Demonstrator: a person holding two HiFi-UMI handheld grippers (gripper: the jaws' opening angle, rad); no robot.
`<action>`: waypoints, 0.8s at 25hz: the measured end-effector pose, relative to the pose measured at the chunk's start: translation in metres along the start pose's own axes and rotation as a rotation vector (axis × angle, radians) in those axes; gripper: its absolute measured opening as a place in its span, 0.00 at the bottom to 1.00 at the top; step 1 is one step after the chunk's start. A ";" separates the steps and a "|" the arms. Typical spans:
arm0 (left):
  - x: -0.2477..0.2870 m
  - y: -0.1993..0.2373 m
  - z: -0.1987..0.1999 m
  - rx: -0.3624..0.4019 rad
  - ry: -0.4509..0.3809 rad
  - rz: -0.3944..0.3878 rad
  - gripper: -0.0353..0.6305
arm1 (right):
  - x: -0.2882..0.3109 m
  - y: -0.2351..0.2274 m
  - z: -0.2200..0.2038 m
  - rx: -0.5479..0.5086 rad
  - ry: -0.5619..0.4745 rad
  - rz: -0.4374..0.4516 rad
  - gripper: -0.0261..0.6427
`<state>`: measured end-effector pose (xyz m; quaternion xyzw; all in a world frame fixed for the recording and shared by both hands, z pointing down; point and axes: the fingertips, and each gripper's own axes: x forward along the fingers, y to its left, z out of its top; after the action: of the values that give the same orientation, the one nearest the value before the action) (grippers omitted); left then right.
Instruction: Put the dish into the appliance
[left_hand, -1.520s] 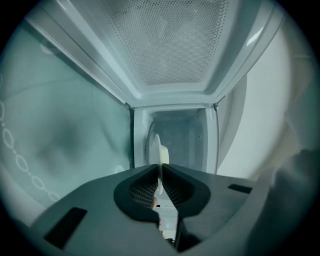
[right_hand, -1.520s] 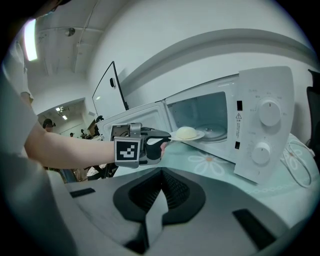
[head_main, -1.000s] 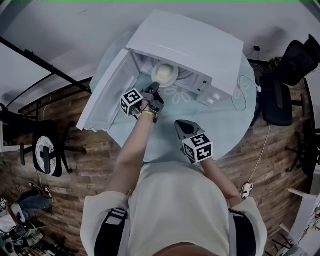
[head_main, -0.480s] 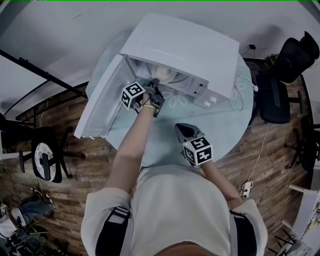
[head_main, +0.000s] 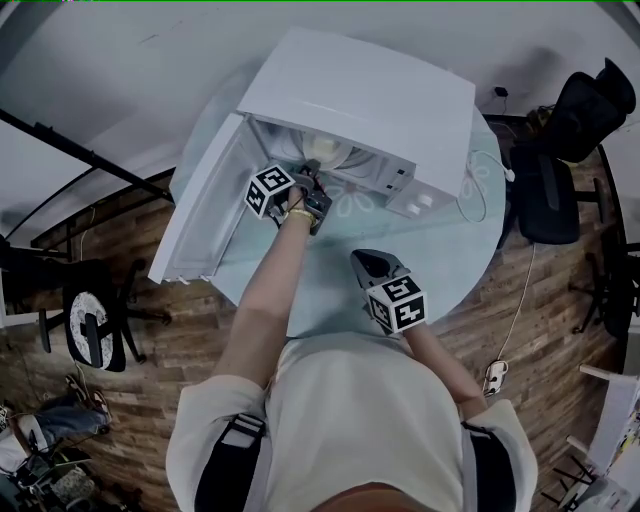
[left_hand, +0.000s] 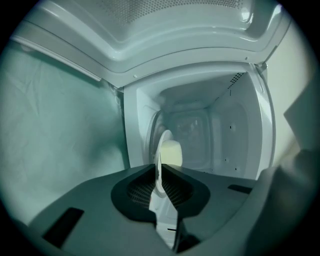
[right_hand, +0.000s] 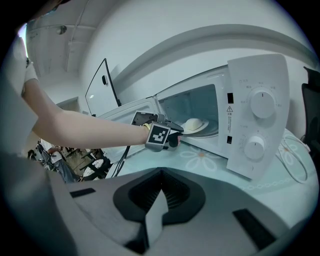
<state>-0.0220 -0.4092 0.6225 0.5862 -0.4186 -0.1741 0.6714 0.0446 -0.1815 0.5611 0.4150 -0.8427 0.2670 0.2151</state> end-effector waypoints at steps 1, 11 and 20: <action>0.000 0.000 -0.001 0.003 0.005 -0.004 0.09 | 0.000 0.000 0.000 0.000 0.001 0.000 0.05; -0.009 -0.009 -0.005 0.052 0.026 -0.023 0.21 | 0.000 0.006 0.001 -0.012 -0.005 0.007 0.05; -0.042 -0.015 -0.022 0.175 0.021 -0.007 0.17 | -0.006 0.000 0.005 -0.018 -0.033 -0.009 0.05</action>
<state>-0.0258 -0.3688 0.5945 0.6458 -0.4230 -0.1331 0.6215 0.0471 -0.1813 0.5533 0.4213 -0.8465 0.2516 0.2063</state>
